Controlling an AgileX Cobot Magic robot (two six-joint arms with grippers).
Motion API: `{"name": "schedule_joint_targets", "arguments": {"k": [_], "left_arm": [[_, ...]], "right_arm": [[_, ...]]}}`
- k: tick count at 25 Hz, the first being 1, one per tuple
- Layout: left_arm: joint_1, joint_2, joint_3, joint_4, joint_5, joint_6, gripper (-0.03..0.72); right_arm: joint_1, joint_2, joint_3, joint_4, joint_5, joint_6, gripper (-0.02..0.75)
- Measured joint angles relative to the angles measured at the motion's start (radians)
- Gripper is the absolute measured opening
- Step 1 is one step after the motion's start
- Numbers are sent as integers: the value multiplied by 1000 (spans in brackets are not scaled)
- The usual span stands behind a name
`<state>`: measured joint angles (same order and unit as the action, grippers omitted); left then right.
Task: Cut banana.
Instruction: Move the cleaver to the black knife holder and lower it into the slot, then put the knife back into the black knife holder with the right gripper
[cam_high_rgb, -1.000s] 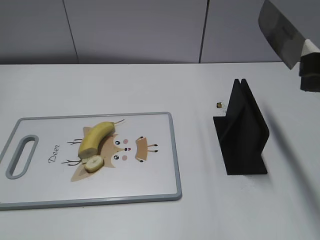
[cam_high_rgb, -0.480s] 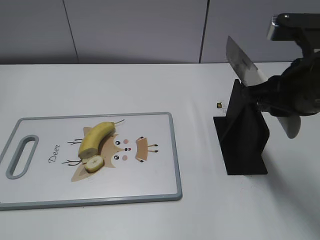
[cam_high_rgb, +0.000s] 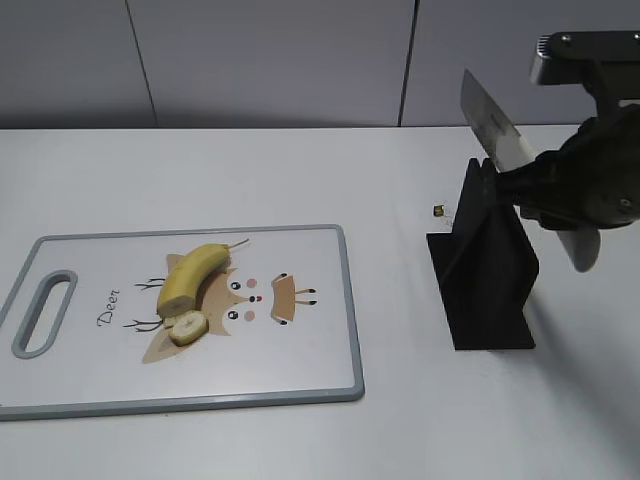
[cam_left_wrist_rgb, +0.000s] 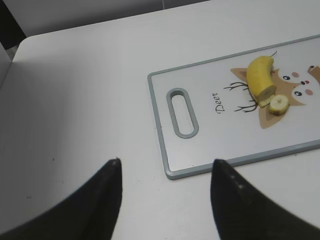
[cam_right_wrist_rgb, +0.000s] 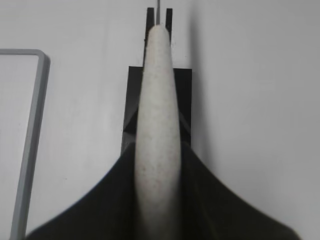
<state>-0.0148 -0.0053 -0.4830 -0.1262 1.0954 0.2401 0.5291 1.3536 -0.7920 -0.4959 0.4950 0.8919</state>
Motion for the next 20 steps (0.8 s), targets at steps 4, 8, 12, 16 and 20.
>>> {"name": "schedule_joint_targets", "arguments": {"k": [4,8,12,16,20], "left_arm": [[0,0,0,0,0,0,552],[0,0,0,0,0,0,552],[0,0,0,0,0,0,552],[0,0,0,0,0,0,552],[0,0,0,0,0,0,552]], "right_arm": [[0,12,0,14,39,1,162],[0,19,0,44,32,2,162],[-1,19,0,47,28,2,162],[-1,19,-11,18,36,2,162],[-1,0,-71,-13,62,1,162]]}}
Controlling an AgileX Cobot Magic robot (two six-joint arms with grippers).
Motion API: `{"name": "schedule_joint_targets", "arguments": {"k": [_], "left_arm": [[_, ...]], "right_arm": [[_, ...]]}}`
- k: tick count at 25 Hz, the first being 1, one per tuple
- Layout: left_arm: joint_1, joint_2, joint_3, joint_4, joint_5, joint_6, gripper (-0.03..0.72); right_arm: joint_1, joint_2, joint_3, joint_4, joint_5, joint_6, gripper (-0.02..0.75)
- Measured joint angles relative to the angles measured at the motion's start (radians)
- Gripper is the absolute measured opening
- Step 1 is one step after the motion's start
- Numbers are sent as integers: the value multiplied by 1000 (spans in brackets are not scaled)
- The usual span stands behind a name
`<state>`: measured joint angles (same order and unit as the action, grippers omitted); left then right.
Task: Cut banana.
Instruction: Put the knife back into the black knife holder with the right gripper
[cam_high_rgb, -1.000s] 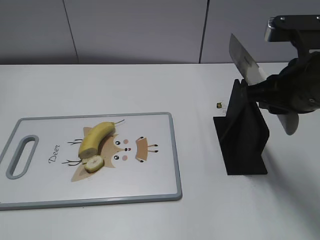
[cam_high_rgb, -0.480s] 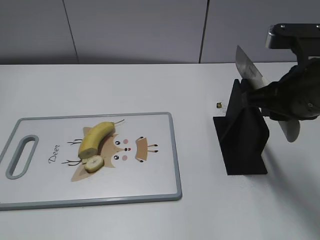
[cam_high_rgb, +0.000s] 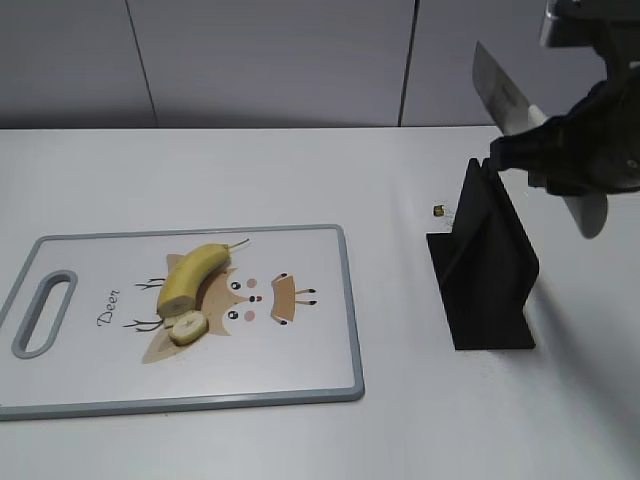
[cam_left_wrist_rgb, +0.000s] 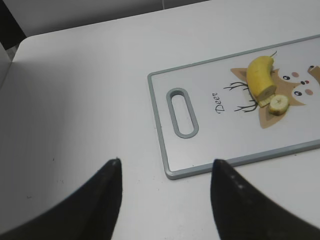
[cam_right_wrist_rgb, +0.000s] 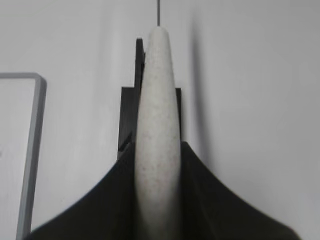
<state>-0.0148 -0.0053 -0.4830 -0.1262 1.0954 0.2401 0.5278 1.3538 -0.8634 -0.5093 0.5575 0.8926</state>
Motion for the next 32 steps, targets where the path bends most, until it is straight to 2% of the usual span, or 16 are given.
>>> {"name": "schedule_joint_targets", "arguments": {"k": [4,10,32], "left_arm": [[0,0,0,0,0,0,552],[0,0,0,0,0,0,552],[0,0,0,0,0,0,551]], "right_arm": [[0,-12,-18,12,6,-9,162],[0,37,9,139,17,-116,162],[0,17,16,146,33,-129,162]]}}
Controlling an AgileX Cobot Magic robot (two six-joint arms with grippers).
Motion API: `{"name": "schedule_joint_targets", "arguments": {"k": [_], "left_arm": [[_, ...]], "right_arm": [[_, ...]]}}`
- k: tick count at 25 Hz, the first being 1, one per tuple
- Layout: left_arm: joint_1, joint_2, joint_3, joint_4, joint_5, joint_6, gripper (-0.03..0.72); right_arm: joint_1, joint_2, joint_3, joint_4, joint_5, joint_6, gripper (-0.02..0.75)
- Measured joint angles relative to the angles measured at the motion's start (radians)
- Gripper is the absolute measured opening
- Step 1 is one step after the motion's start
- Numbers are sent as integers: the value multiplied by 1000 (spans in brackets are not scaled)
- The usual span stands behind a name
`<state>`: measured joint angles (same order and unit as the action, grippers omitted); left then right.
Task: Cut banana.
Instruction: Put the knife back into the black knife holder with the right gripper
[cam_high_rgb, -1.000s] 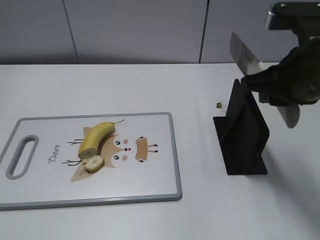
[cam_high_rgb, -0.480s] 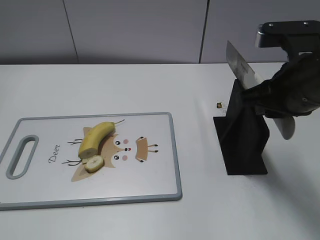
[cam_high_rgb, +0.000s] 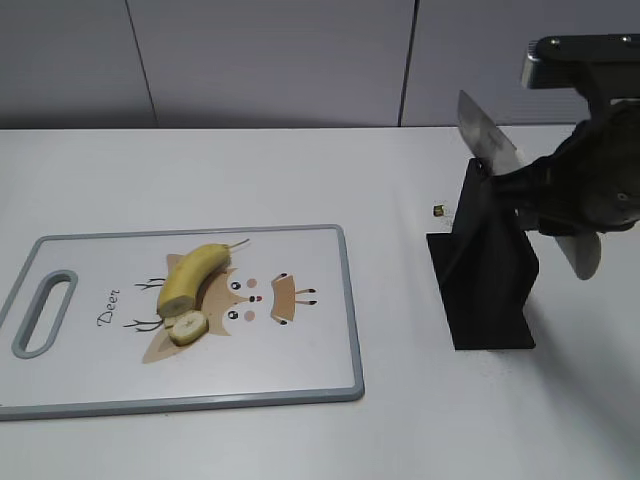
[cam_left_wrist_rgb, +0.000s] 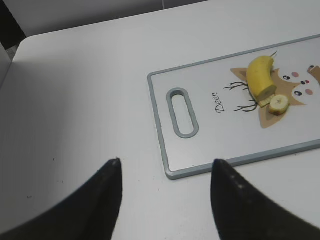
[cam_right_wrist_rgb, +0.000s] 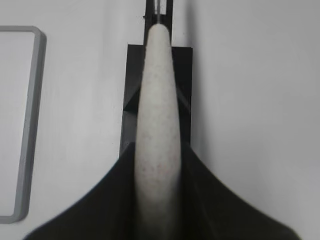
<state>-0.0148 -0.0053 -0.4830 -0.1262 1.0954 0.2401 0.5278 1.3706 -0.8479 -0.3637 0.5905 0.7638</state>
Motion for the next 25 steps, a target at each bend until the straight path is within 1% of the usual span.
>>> {"name": "schedule_joint_targets", "arguments": {"k": [4,10,15,16,17,20,21,22,23,25], "left_arm": [[0,0,0,0,0,0,551],[0,0,0,0,0,0,551],[0,0,0,0,0,0,551],[0,0,0,0,0,0,551],[0,0,0,0,0,0,551],[0,0,0,0,0,0,551],[0,0,0,0,0,0,551],[0,0,0,0,0,0,551],[0,0,0,0,0,0,551],[0,0,0,0,0,0,551]], "right_arm": [[0,36,9,24,12,-1,162],[0,76,10,93,29,-2,162],[0,79,10,113,42,-15,169],[0,79,10,121,50,-22,203],[0,79,10,126,56,-31,253],[0,79,10,135,60,-40,511],[0,78,10,137,60,-47,572],[0,72,10,140,60,-60,610],[0,62,10,145,60,-75,626],[0,21,10,158,60,-122,633]]}}
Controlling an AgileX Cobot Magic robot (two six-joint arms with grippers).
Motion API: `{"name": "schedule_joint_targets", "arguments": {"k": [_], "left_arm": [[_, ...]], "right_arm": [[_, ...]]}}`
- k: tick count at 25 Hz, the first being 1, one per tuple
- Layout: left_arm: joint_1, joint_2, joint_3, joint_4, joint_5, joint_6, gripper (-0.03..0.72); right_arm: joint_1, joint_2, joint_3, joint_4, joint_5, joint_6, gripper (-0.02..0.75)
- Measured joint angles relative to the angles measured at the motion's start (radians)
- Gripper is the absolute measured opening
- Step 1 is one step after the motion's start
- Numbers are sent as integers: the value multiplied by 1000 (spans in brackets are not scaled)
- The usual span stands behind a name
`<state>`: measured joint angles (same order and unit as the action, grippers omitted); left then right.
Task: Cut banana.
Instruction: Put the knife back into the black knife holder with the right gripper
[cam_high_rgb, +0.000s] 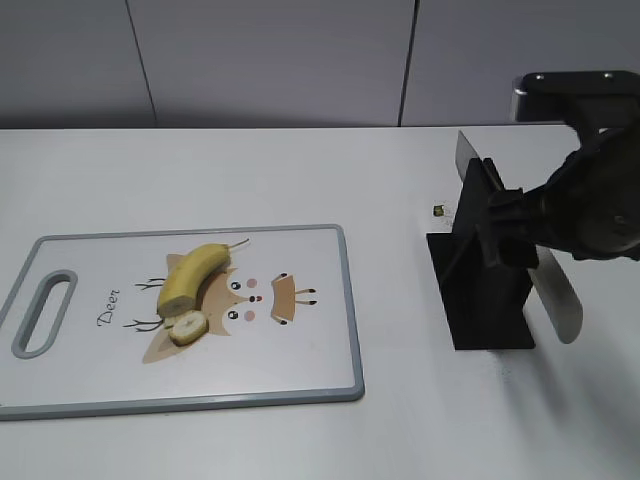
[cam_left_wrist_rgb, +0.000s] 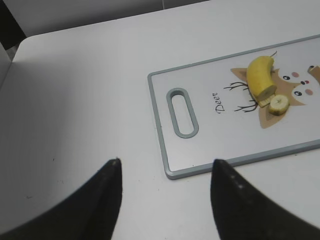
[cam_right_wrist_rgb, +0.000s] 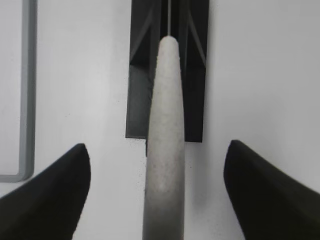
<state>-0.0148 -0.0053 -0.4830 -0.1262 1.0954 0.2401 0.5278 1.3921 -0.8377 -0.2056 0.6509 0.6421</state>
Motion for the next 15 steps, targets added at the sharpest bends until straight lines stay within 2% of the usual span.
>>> {"name": "schedule_joint_targets", "arguments": {"k": [4,10,15], "left_arm": [[0,0,0,0,0,0,551],[0,0,0,0,0,0,551],[0,0,0,0,0,0,551]], "right_arm": [[0,-131,0,72,12,-165,634],[0,-370,23,298,146,-583,633],[0,-588,142,338,194,-711,616]]}}
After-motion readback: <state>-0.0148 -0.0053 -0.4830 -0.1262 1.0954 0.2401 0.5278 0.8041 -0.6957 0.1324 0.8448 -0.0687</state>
